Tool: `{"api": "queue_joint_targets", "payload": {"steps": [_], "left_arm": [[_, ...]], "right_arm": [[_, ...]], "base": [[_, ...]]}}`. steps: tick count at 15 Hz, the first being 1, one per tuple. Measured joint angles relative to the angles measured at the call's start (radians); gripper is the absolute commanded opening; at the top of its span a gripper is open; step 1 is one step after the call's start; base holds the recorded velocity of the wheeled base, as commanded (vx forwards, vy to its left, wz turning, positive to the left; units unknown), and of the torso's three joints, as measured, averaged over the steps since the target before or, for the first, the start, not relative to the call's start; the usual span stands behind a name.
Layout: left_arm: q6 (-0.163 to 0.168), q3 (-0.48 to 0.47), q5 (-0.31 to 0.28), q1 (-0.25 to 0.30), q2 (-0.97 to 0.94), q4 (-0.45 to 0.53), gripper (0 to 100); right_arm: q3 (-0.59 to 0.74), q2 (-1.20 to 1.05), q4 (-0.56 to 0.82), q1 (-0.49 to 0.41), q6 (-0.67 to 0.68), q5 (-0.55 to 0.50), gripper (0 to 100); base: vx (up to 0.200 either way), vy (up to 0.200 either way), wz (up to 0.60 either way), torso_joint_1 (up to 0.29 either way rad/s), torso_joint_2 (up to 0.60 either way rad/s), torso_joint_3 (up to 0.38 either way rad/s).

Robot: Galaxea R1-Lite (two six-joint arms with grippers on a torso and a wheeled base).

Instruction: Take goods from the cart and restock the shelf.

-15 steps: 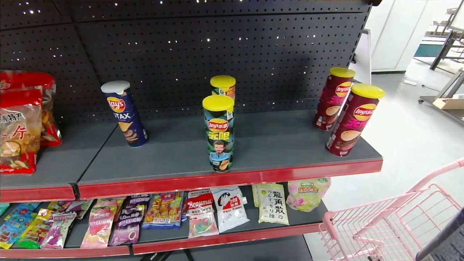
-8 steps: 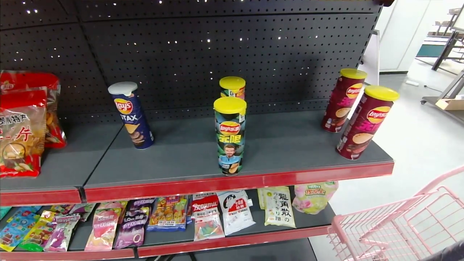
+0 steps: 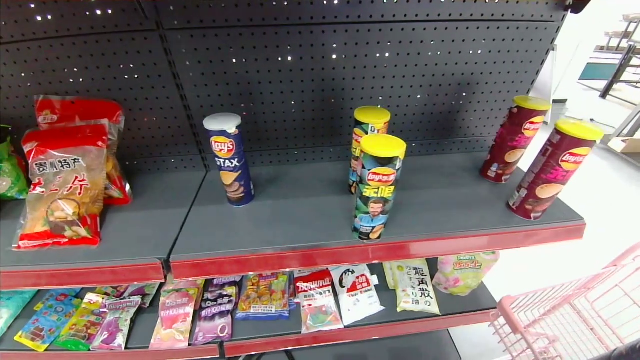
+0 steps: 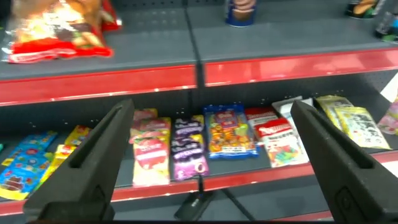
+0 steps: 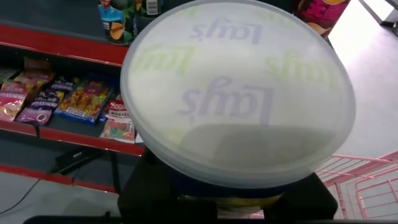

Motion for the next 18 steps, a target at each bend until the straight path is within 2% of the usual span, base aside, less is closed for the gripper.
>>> {"api": "queue_joint_targets", "payload": {"steps": [5,10,14,18], "left_arm": [[0.000,0.000,0.000,-0.001,0.000,0.001,100],[0.000,0.000,0.000,0.000,0.000,0.000,100],[0.000,0.000,0.000,-0.002,0.000,0.000,100],[-0.001,0.000,0.000,-0.001,0.000,0.001,100]], "right_arm": [[0.007,-0.006,0.000,-0.001,0.000,0.000,0],[0.019,-0.014,0.000,-0.002,0.000,-0.001,0],[0.026,-0.026,-0.001,-0.004,0.000,-0.001,0],[0.030,-0.036,0.000,-0.004,0.000,-0.001,0]], "base": [[0.000,0.200,0.00,0.002,0.00,0.001],[0.000,0.000,0.00,0.000,0.00,0.000],[0.200,0.000,0.00,-0.007,0.00,0.002],[0.000,0.000,0.00,0.000,0.00,0.000]]}}
